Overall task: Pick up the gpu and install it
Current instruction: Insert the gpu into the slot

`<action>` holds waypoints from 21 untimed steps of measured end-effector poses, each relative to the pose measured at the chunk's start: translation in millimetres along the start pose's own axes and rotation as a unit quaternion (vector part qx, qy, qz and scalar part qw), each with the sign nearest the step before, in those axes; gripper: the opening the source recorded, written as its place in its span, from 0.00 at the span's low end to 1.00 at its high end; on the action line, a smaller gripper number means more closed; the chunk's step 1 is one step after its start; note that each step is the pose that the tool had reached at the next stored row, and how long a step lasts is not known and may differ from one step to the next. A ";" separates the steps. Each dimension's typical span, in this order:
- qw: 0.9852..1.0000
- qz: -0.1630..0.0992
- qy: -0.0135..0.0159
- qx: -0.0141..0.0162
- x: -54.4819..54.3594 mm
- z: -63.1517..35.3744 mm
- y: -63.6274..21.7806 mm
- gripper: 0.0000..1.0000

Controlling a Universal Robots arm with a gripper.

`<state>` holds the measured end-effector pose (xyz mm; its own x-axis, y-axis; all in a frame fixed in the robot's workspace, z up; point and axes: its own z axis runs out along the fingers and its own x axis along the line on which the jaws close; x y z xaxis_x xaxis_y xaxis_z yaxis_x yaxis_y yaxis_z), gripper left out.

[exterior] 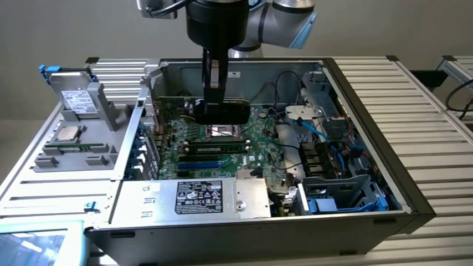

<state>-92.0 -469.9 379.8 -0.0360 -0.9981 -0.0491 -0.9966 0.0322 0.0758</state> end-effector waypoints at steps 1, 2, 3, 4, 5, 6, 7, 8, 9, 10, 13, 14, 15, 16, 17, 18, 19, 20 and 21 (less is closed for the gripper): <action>1.000 0.002 0.000 0.000 -0.1 1.6 -0.1 0.28; 1.000 0.004 0.000 0.000 -0.3 3.4 -0.2 0.28; 1.000 0.006 0.000 0.000 -0.7 5.3 -0.4 0.28; 1.000 0.007 0.000 0.000 -1.0 7.1 -0.5 0.28; 1.000 0.009 0.000 0.000 -1.3 9.0 -0.6 0.28; 1.000 0.011 0.000 0.001 -1.6 10.8 -0.7 0.28; 1.000 0.013 0.000 0.001 -2.0 12.6 -0.8 0.28; 1.000 0.014 -0.001 0.001 -2.3 14.4 -0.9 0.28; 1.000 0.014 -0.001 0.001 -2.4 16.2 -1.1 0.28; 1.000 0.015 0.000 0.001 -2.5 18.1 -1.3 0.28; 1.000 0.015 0.000 0.001 -2.3 23.6 -1.6 0.28; 1.000 0.015 0.000 0.001 -2.2 25.4 -1.7 0.28; 1.000 0.015 0.000 0.001 -2.1 27.3 -1.8 0.28; 1.000 0.015 0.000 0.001 -2.0 29.0 -1.8 0.28; 1.000 0.015 0.000 0.001 -1.9 30.9 -1.6 0.28; 1.000 0.015 0.000 0.001 -1.8 32.7 -1.3 0.28; 1.000 0.014 0.000 0.001 -1.7 34.5 -1.0 0.28; 1.000 0.014 0.000 0.001 -1.6 36.4 -0.5 0.28; 1.000 0.013 0.000 0.001 -1.5 38.3 -0.1 0.28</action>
<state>-94.7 -466.5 341.7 -0.0622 -0.9969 -0.0475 -0.9954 0.0585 0.0757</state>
